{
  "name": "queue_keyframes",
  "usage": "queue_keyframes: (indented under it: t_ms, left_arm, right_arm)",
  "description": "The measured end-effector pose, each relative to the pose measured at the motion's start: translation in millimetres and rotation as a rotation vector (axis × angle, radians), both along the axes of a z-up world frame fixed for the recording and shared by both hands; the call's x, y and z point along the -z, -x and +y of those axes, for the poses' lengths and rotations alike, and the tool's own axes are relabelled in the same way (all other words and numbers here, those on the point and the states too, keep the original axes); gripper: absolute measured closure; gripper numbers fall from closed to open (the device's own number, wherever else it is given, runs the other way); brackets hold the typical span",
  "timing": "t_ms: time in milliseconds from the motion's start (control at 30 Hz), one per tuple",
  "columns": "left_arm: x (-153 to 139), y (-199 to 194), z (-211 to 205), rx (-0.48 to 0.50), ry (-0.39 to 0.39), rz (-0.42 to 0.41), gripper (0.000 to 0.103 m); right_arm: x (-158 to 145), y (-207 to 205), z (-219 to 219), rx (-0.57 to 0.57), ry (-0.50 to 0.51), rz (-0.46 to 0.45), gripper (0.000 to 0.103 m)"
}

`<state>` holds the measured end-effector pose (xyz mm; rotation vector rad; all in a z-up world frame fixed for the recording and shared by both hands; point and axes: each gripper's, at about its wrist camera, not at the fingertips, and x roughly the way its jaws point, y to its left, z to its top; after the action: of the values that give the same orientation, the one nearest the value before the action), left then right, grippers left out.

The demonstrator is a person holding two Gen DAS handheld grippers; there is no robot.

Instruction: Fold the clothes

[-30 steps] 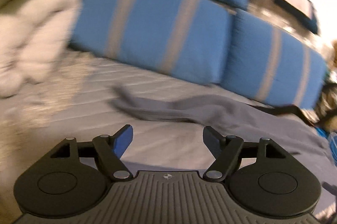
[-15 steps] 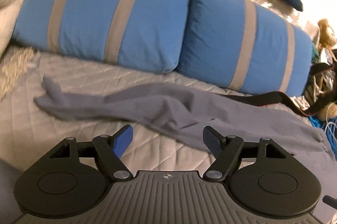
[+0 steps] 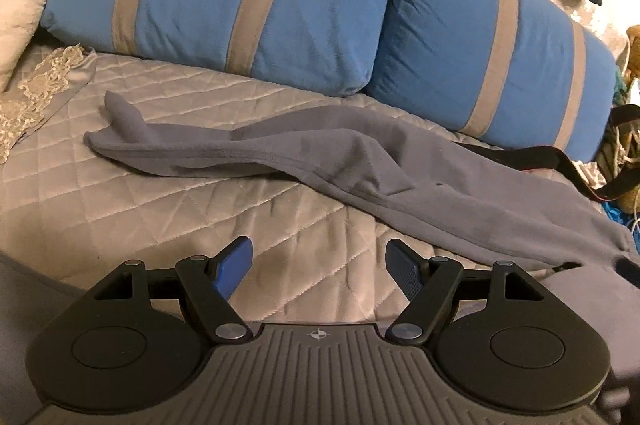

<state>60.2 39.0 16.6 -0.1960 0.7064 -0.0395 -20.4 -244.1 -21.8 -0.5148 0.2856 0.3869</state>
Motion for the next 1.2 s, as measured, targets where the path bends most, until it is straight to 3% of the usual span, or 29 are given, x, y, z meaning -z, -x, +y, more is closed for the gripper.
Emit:
queue_keyframes:
  t_ms: [233, 400, 800, 900, 933, 1033, 1200]
  left_arm:
    - [3.7, -1.5, -11.1, 0.054, 0.021, 0.020, 0.029]
    - [2.7, -3.8, -8.4, 0.073, 0.080, 0.030, 0.029]
    - [4.2, -5.7, 4.0, 0.029, 0.150, 0.067, 0.028]
    - [5.1, -7.9, 6.3, 0.022, 0.166, 0.078, 0.028]
    - [5.3, -8.8, 6.8, 0.021, 0.169, 0.081, 0.028]
    - [6.0, -12.1, 6.6, 0.022, 0.169, 0.082, 0.028]
    - [7.5, -16.1, 9.7, 0.016, 0.214, 0.083, 0.028]
  right_arm:
    - [0.9, -45.5, -2.0, 0.000, -0.046, 0.069, 0.029]
    - [7.2, -74.4, -4.9, 0.024, -0.039, 0.128, 0.039]
    - [21.4, -113.4, -16.0, 0.002, 0.011, 0.237, 0.043]
    - [25.4, -121.0, -19.4, -0.003, 0.011, 0.283, 0.053]
    - [26.5, -121.7, -19.9, -0.009, 0.014, 0.294, 0.067]
    - [27.1, -119.6, -21.2, -0.021, 0.023, 0.300, 0.086]
    - [22.5, -107.4, -18.3, -0.049, 0.090, 0.229, 0.090]
